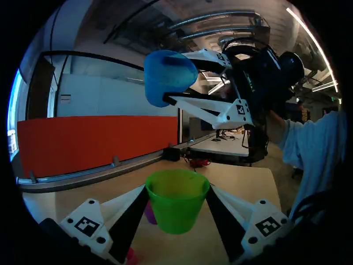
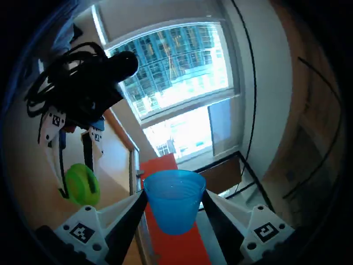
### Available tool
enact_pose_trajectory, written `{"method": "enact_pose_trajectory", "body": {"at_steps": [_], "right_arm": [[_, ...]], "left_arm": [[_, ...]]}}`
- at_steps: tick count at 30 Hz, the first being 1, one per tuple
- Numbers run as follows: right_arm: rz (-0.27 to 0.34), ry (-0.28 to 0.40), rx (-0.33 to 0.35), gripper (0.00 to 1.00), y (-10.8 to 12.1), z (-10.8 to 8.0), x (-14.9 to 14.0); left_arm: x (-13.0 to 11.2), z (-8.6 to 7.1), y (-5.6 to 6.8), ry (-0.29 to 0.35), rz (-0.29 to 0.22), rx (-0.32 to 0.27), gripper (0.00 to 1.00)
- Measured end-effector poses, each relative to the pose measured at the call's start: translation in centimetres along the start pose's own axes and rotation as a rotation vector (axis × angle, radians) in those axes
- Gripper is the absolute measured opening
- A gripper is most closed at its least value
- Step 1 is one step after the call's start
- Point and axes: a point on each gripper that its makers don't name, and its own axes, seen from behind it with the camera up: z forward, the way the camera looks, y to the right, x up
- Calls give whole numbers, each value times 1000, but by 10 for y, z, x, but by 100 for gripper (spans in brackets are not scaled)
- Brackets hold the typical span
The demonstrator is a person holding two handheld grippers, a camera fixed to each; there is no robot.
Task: Pour water
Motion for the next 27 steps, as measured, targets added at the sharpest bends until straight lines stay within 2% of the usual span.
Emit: {"method": "enact_pose_trajectory", "body": {"at_steps": [14, 17, 23, 27], "right_arm": [[645, 31, 43, 89, -13, -12, 13], [765, 35, 55, 89, -14, -13, 17], [954, 33, 82, 89, -23, -14, 23], [1054, 34, 92, 89, -24, -14, 26]], "left_arm": [[1, 0, -4, 2, 9, 8, 87], [2, 1, -4, 3, 12, 8, 87], [3, 0, -4, 4, 14, 9, 87], [5, 0, -3, 3, 19, 9, 87]]}}
